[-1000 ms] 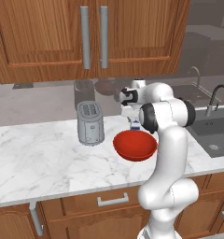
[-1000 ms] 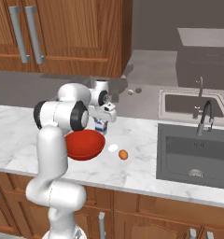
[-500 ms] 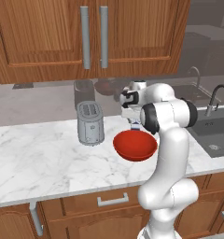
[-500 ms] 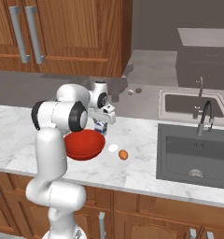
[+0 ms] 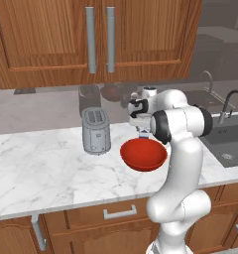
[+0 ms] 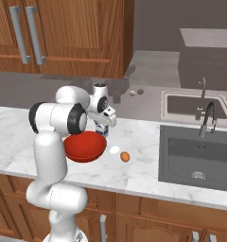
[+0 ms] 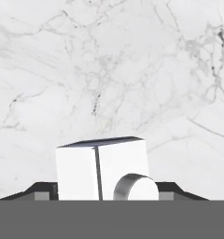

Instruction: Gather the eggs and milk located in the vicinity of the sink area and place them right next to the bowl.

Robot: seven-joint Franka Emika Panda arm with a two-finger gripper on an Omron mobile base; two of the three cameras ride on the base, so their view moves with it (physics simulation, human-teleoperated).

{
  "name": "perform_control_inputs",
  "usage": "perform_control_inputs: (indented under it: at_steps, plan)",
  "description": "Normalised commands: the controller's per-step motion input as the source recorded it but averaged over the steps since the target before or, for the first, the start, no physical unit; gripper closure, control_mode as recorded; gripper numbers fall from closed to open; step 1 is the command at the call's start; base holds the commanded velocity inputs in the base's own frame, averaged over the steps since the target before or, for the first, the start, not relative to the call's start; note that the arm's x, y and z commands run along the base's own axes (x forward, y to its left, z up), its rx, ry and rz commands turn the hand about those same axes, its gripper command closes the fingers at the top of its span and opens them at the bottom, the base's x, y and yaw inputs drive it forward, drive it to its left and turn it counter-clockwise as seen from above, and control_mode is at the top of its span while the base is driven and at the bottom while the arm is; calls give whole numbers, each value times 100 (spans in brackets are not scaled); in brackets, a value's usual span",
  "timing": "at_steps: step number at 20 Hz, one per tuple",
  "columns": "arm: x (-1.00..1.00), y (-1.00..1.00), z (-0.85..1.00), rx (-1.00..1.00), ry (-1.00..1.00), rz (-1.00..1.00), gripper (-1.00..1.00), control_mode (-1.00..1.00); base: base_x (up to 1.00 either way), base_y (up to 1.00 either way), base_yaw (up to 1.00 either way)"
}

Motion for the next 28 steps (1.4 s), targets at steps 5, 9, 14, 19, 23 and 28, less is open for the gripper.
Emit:
perform_control_inputs:
  at_steps: [5,9,14,19,23,28]
  plan:
    - [0,0,-6,0,-1,0,-100,-100,0,0,0]
    - [0,0,-1,0,0,0,-100,-100,0,0,0]
    - [0,-4,0,0,0,0,-100,-100,0,0,0]
    - [-11,-20,0,0,0,0,-100,-100,0,0,0]
    - [-14,-26,4,0,0,0,-100,-100,0,0,0]
    - [-19,-9,11,0,0,0,-100,-100,0,0,0]
